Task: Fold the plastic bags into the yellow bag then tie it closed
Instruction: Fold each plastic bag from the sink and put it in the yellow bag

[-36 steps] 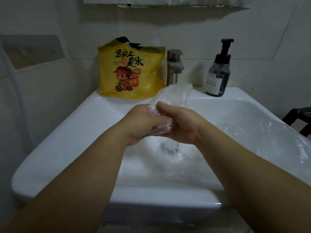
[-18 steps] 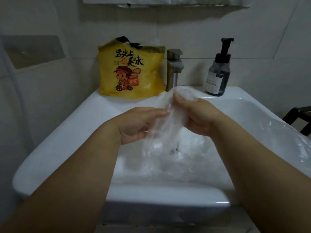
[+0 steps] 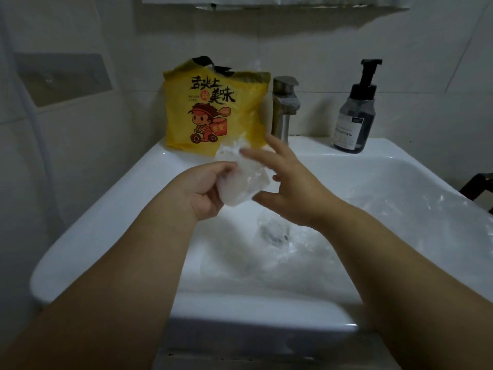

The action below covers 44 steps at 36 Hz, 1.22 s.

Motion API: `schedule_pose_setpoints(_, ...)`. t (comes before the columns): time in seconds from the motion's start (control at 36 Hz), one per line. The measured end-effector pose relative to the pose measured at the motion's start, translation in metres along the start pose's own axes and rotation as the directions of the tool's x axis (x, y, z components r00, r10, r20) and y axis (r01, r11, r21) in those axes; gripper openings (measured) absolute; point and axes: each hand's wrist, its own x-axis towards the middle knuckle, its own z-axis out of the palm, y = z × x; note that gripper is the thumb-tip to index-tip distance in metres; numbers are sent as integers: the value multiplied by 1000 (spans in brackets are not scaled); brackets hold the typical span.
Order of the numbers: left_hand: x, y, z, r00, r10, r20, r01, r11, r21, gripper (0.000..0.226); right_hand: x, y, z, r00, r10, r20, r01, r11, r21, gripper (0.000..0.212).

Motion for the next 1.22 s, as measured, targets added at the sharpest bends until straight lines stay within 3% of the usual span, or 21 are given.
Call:
schedule_pose_setpoints(0.06, 2, -1, -2, 1000, 4, -23, -4, 1000, -2, 21, 0, -3, 1, 999, -38, -33, 37, 999, -36, 40)
schedule_pose_setpoints(0.11, 6, -1, -4, 997, 64, -36, -64, 998, 13, 20, -1, -3, 1, 997, -38, -63, 37, 999, -18, 29)
schedule_pose_setpoints(0.22, 7, -3, 0, 979, 203, 27, -204, 960, 193, 24, 2, -8, 0, 981, 165, -101, -134, 957, 257, 20)
schedule_pose_setpoints(0.33, 5, -7, 5, 959, 263, 104, -283, 907, 312, 39, 6, -2, -4, 913, 373, -167, -277, 865, 418, 27)
schedule_pose_setpoints(0.47, -2, -9, 7, 917, 304, 257, -384, 845, 371, 38, 6, 2, -7, 832, 555, -4, -434, 655, 619, 24)
schedule_pose_setpoints(0.58, -4, -12, 8, 894, 291, 341, -415, 825, 384, 39, 6, 0, -10, 743, 576, 340, -592, 330, 735, 43)
schedule_pose_setpoints(0.67, -3, -12, 6, 886, 280, 369, -426, 808, 408, 35, 7, -1, -11, 755, 565, 334, -522, 208, 827, 38)
schedule_pose_setpoints(0.75, -2, -9, 5, 895, 269, 356, -404, 829, 388, 23, 7, 0, -13, 780, 579, 235, -452, 262, 853, 23)
schedule_pose_setpoints(0.81, 0, -7, 3, 916, 243, 320, -346, 882, 320, 38, 6, 3, -14, 806, 557, 198, -427, 317, 847, 20)
schedule_pose_setpoints(0.89, -2, -8, 5, 916, 193, 353, -306, 904, 299, 54, 6, 3, -12, 834, 496, 243, -470, 407, 783, 40)
schedule_pose_setpoints(0.97, -6, -13, 9, 925, 181, 333, -327, 826, 460, 49, 5, 7, -8, 811, 510, 286, -549, 493, 675, 82)
schedule_pose_setpoints(1.06, -1, -13, 7, 932, 297, 206, -361, 804, 473, 30, 7, 10, -5, 805, 519, 288, -551, 474, 687, 95)
schedule_pose_setpoints(1.14, 2, -10, 7, 924, 370, 100, -380, 853, 357, 12, 9, 8, -7, 807, 497, 320, -505, 299, 810, 81)
schedule_pose_setpoints(1.22, 5, -11, 9, 929, 364, 69, -370, 900, 230, 19, 7, 5, -7, 806, 441, 396, -548, 302, 780, 33)
